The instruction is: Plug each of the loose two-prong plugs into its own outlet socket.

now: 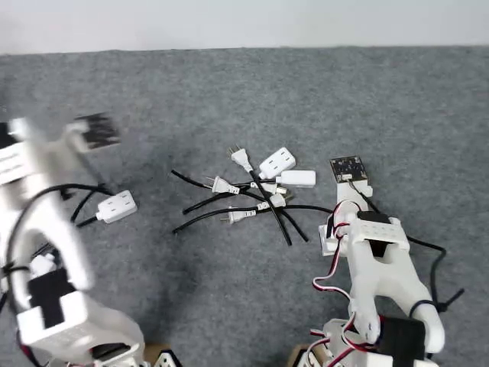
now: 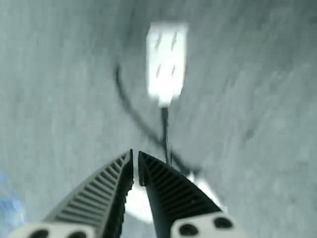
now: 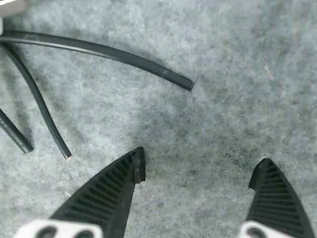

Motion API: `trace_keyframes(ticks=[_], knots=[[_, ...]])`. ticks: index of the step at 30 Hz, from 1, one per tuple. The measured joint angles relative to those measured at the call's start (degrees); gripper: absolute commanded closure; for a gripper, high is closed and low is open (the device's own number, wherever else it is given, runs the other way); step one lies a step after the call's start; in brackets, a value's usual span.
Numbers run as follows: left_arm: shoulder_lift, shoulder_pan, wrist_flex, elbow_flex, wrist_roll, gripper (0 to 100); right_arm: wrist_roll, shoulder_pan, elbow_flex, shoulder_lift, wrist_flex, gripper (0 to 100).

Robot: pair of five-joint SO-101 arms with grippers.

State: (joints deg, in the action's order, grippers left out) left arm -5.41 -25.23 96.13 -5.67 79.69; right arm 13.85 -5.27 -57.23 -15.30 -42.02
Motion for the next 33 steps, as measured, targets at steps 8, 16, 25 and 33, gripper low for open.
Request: trace_keyframes(ticks=[8,16,25,33], knots=[[0.00,12.57,-12.84,13.45,-2.99,79,0.09,0.26,-0.09,0.09,1.49,66.0],[0.00,12.66,-23.82,20.31,-3.87,78,0.09,0.26,-0.09,0.09,1.49,66.0],[-1.32,9.67,-31.82,24.70,-3.87,78,0.09,0.26,-0.09,0.09,1.49,66.0],[-11.60,8.26,-32.53,20.48,-3.87,79,0.09,0.26,-0.09,0.09,1.49,66.0]])
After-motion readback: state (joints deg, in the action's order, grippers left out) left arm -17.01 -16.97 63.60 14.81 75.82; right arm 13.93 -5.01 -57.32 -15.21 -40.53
